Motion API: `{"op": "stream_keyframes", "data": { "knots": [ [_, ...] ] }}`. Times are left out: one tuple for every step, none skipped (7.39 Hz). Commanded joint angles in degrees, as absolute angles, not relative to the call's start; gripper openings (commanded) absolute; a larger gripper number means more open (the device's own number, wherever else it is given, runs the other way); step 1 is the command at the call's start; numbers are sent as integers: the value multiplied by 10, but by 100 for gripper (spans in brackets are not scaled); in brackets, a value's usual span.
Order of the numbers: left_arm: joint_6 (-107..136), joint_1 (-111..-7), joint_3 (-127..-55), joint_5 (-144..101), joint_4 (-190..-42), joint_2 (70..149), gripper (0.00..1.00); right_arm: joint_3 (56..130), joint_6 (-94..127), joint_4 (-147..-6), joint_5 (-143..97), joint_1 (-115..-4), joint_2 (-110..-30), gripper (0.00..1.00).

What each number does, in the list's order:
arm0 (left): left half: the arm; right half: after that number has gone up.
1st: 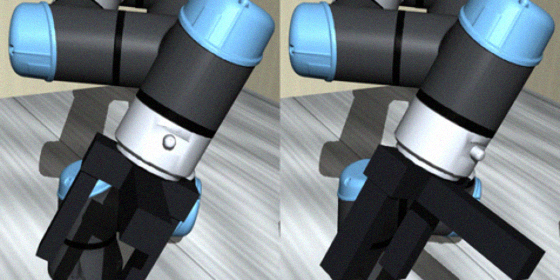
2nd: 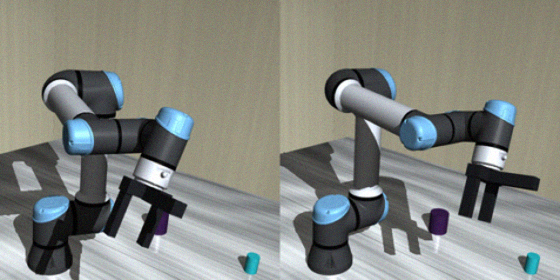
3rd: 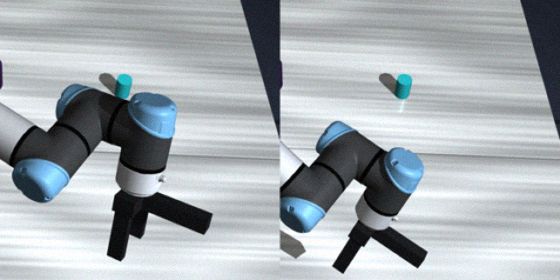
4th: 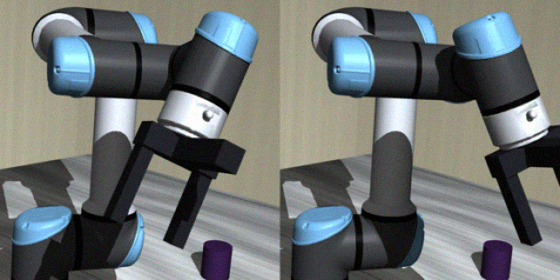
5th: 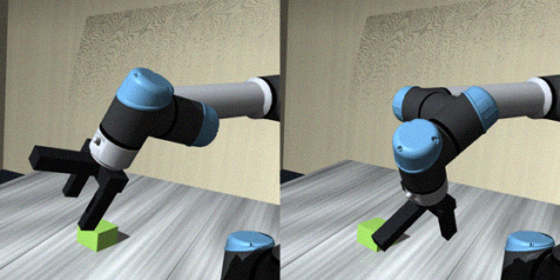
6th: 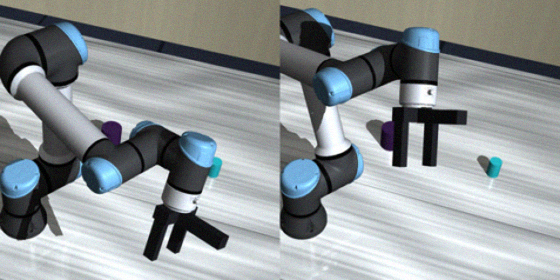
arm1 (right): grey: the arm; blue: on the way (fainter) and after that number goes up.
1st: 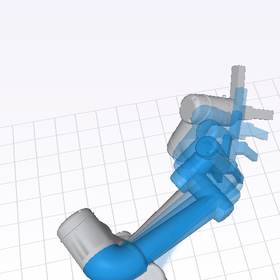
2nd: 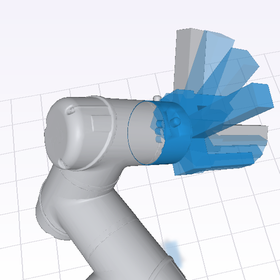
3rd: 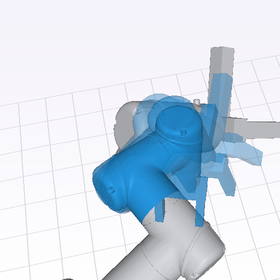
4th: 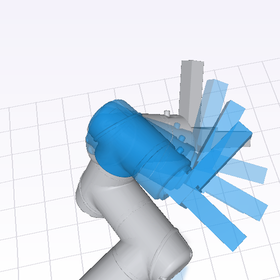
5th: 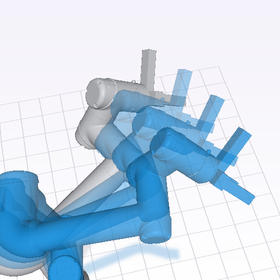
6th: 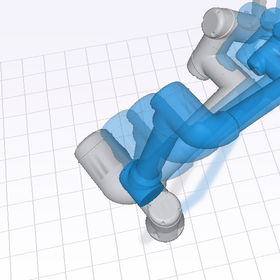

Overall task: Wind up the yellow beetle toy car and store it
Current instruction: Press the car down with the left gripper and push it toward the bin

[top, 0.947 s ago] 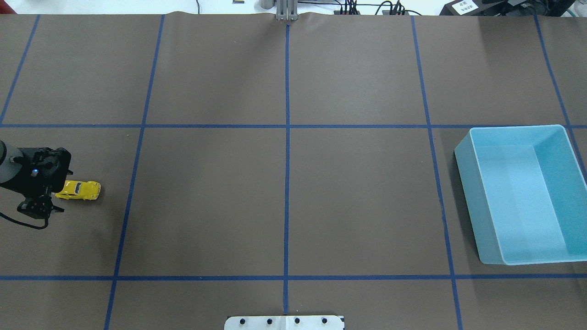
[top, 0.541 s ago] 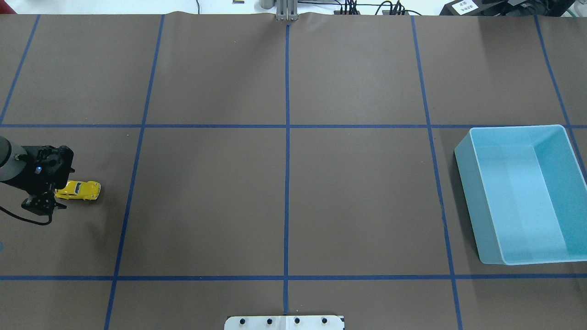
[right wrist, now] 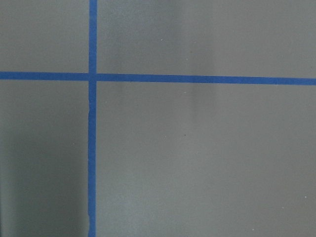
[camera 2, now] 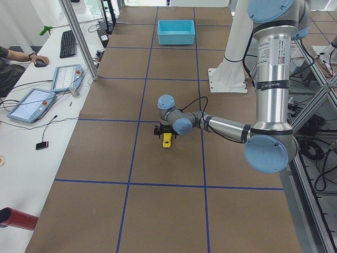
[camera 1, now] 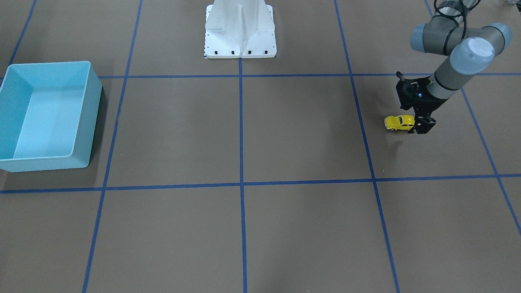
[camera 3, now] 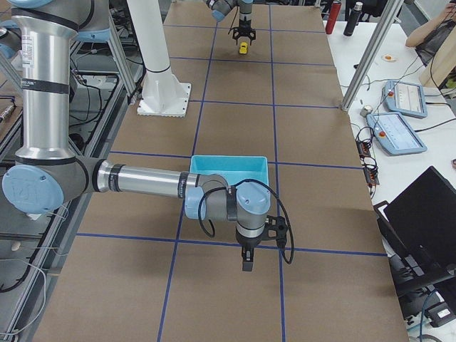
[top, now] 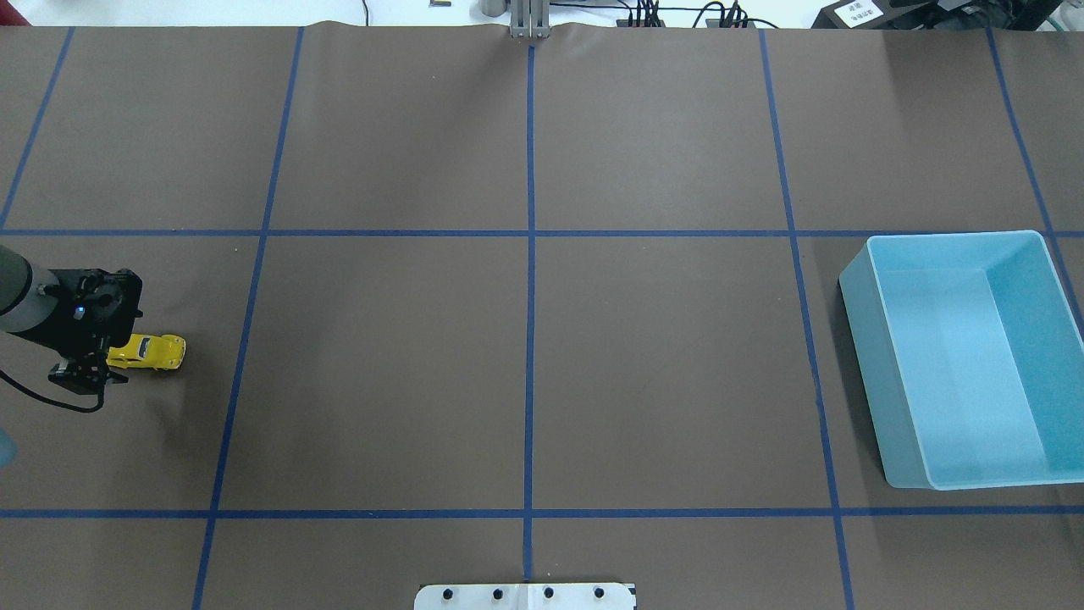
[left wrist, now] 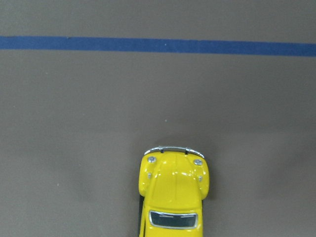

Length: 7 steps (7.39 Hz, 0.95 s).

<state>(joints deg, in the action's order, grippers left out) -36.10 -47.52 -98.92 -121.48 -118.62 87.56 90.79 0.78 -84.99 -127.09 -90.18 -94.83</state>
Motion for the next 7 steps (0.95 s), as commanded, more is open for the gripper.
{"op": "stream_keyframes", "data": {
  "knots": [
    [-359,-474,-985,-1209,-1188,876,83,908,8,-850,-1271,-902,-948,99],
    [-359,-474,-985,-1207,-1188,877,75,908,8,-850,-1271,-902,-948,99],
    [-359,-474,-985,-1207,-1188,877,62,908,8,-850,-1270,-902,-948,99],
    [-360,-474,-985,-1208,-1188,879,45,908,8,-850,-1271,-902,-948,99],
    [-362,-474,-988,-1208,-1188,881,28,907,8,-850,-1270,-902,-948,99],
    [-362,-475,-991,-1208,-1190,881,18,908,8,-850,-1270,-902,-948,99],
    [-359,-478,-994,-1208,-1220,881,14,908,7,-850,-1271,-902,-948,99]
  ]
}}
